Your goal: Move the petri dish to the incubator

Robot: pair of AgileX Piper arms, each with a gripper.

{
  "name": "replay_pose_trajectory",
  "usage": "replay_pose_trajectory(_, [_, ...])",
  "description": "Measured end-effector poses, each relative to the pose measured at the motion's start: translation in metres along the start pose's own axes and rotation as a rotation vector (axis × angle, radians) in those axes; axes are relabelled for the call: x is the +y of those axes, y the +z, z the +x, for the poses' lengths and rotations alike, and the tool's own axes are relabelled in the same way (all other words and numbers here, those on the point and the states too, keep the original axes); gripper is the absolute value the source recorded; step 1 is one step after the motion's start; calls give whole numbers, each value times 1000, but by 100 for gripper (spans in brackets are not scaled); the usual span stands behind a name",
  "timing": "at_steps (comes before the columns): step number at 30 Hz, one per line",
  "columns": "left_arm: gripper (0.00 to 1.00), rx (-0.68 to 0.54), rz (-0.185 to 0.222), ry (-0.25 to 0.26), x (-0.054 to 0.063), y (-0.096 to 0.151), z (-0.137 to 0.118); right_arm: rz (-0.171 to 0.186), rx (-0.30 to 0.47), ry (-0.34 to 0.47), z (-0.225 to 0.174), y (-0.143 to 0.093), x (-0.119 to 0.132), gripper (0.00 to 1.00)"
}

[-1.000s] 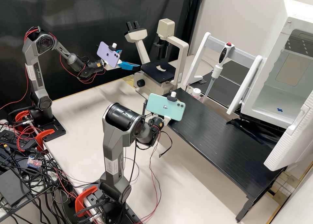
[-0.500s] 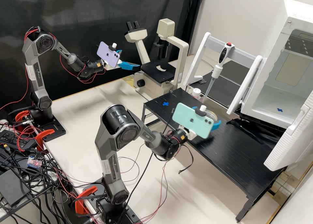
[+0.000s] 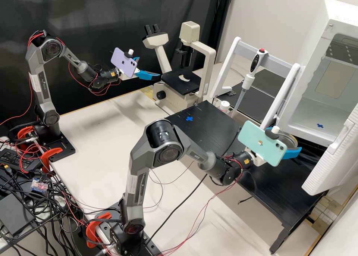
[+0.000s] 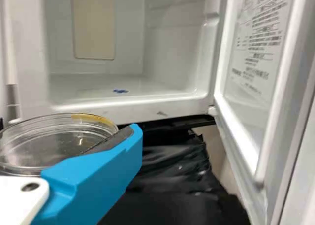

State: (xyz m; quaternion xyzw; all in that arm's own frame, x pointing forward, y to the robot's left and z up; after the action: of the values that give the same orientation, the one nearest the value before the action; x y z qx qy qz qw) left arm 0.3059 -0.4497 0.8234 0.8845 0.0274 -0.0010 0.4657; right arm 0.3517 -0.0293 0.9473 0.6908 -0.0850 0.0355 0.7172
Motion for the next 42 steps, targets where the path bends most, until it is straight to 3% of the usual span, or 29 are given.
replay_pose_trajectory(5, [100,0,0,0,0,0,0,-13,-23,11,29,1,13,0])
replay_pose_trajectory(14, [100,0,0,0,0,0,0,36,-78,28,84,-3,29,0])
replay_pose_trajectory(18, [100,0,0,0,0,0,0,51,-95,1,108,-6,22,0])
replay_pose_trajectory(25, [100,0,0,0,0,0,0,46,-110,-32,145,-13,9,0])
replay_pose_trajectory(35, [100,0,0,0,0,0,0,57,-125,-33,179,-18,4,0])
replay_pose_trajectory(42, [100,0,0,0,0,0,0,30,-111,-43,197,-19,-4,0])
